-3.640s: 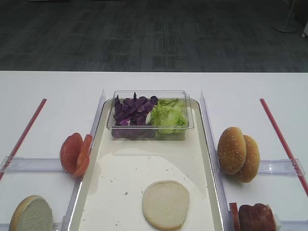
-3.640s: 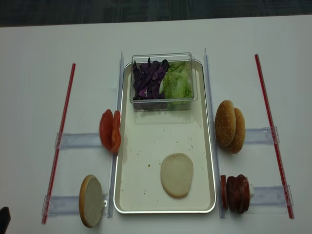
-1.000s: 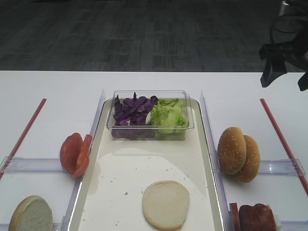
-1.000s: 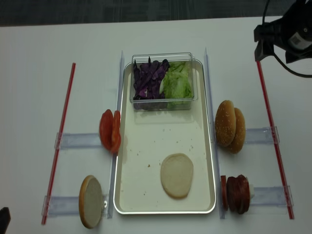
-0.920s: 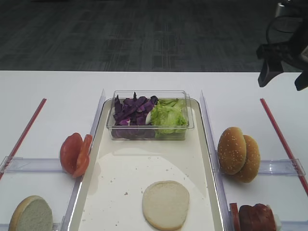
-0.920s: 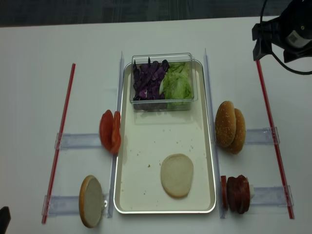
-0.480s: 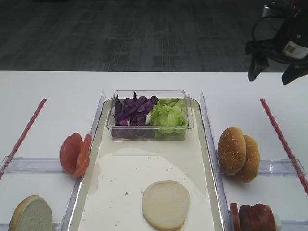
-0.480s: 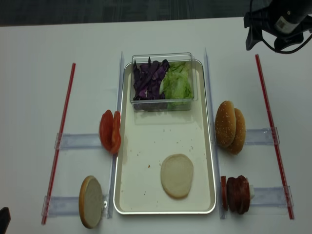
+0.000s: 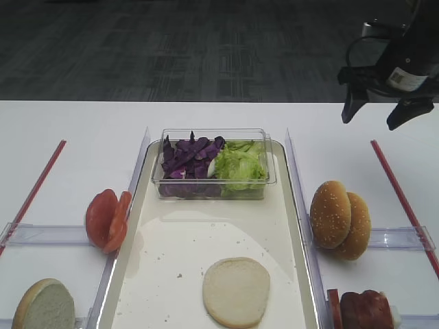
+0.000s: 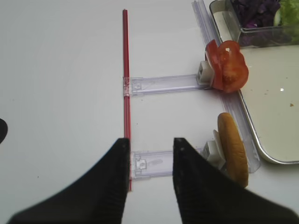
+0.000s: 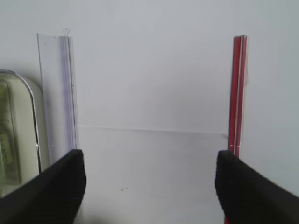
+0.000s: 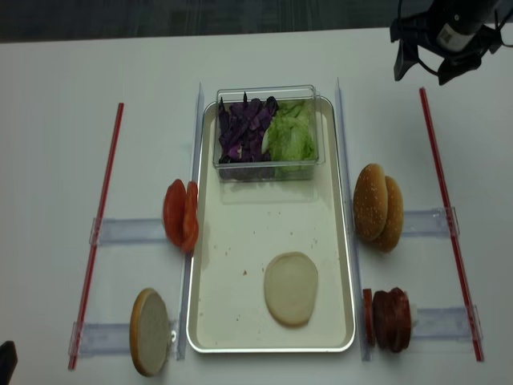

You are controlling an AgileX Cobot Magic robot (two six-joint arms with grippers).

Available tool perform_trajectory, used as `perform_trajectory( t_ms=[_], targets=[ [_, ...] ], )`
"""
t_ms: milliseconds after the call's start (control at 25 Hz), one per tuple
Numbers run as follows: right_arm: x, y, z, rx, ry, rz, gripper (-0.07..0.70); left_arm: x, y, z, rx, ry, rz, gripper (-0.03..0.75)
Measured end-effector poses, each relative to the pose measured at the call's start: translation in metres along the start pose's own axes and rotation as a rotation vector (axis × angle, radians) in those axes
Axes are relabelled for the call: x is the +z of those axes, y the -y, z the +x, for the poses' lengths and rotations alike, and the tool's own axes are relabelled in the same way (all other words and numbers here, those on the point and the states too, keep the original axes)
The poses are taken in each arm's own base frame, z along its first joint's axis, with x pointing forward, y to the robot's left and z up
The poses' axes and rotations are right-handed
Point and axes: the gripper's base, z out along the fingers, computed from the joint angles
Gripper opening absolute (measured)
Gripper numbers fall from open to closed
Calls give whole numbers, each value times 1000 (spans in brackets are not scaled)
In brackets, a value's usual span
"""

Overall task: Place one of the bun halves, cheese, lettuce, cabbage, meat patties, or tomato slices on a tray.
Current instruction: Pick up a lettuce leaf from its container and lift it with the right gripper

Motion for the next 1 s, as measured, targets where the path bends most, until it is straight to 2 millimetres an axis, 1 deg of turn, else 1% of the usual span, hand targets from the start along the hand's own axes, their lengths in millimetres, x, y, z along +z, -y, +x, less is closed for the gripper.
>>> perform_trajectory(
  t_ms=[80, 280, 560, 840, 1000],
  targets=[
    [2, -2, 0, 14, -10, -23, 589, 0, 0, 0, 0, 0, 0, 223],
    [7, -23, 2, -36, -30, -42, 589, 0, 0, 0, 0, 0, 0, 223],
    [15, -66, 9, -146, -53, -51, 589, 0, 0, 0, 0, 0, 0, 223],
    [9, -112, 12, -272, -19, -75, 589, 0, 0, 0, 0, 0, 0, 223],
    [12, -138, 14, -338, -24, -92, 589, 0, 0, 0, 0, 0, 0, 223]
  ],
)
